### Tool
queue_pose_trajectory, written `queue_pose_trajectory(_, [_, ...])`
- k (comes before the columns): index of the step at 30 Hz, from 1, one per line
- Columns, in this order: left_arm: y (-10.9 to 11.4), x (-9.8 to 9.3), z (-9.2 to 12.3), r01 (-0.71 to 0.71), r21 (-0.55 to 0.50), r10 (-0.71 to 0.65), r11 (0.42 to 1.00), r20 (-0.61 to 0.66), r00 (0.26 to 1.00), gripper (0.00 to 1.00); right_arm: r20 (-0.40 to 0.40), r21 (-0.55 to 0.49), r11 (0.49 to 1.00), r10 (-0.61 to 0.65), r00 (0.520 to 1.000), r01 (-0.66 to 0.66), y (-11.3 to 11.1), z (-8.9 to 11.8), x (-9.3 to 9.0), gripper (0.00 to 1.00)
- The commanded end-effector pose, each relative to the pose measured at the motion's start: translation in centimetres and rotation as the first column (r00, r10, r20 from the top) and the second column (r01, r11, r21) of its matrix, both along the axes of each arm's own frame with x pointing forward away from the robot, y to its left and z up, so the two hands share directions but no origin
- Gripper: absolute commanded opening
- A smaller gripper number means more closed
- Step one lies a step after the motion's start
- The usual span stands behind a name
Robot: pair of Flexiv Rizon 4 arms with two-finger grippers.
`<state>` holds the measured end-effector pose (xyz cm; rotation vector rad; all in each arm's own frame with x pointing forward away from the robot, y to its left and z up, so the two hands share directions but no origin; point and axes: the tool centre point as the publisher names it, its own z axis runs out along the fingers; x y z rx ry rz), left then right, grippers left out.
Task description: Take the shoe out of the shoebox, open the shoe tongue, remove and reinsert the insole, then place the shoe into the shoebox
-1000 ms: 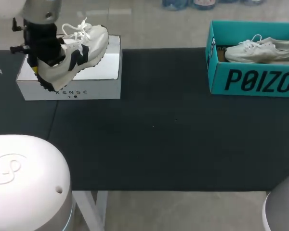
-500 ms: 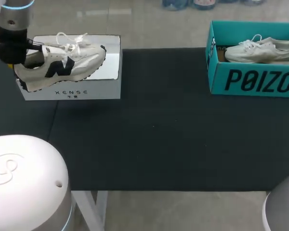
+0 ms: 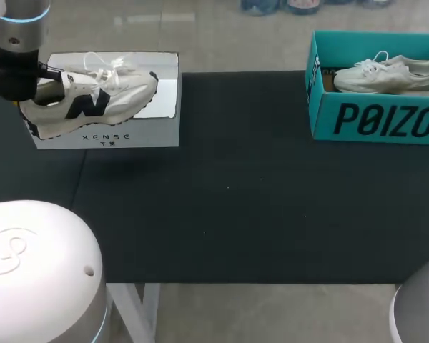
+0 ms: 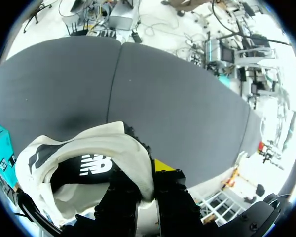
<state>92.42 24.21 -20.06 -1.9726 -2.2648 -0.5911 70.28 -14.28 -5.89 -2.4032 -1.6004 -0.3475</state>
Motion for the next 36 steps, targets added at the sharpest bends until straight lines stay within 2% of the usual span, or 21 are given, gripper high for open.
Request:
queue_pose_trajectory(1, [0.8,1.4,0.5,0.102,0.023,-0.103,0.994,0.006,0.995,0.00,-0.003,0.000,1.000,0.001,1.000,-0.001,0.0,0.0,0.2,1.00])
queue_pose_trajectory(2, [1.2,1.9,0.6,0.131,0.042,-0.131,0.991,0.002,0.991,0.00,-0.003,0.000,1.000,0.001,1.000,-0.001,0.0,0.0,0.2,1.00])
queue_pose_trajectory(7, [3.0,4.5,1.0,0.265,0.005,-0.265,0.964,0.018,0.964,0.00,-0.003,0.000,1.000,0.001,1.000,-0.001,0.0,0.0,0.2,1.00])
queue_pose_trajectory(9, [3.7,5.6,0.9,0.282,0.058,-0.284,0.958,0.030,0.958,0.00,-0.003,0.000,1.000,0.001,1.000,-0.001,0.0,0.0,0.2,1.00])
queue_pose_trajectory(15, [5.2,8.8,0.6,0.326,0.086,-0.328,0.941,0.011,0.945,0.00,-0.003,0.000,1.000,0.001,1.000,-0.001,0.0,0.0,0.2,1.00])
queue_pose_trajectory(28, [4.0,13.7,-0.4,0.331,0.084,-0.332,0.940,-0.001,0.943,0.00,-0.003,0.000,1.000,0.001,1.000,-0.001,0.0,0.0,0.2,1.00])
queue_pose_trajectory(36, [3.2,15.9,-2.5,0.332,0.094,-0.331,0.939,-0.019,0.943,0.00,-0.003,0.000,1.000,0.001,1.000,-0.001,0.0,0.0,0.2,1.00])
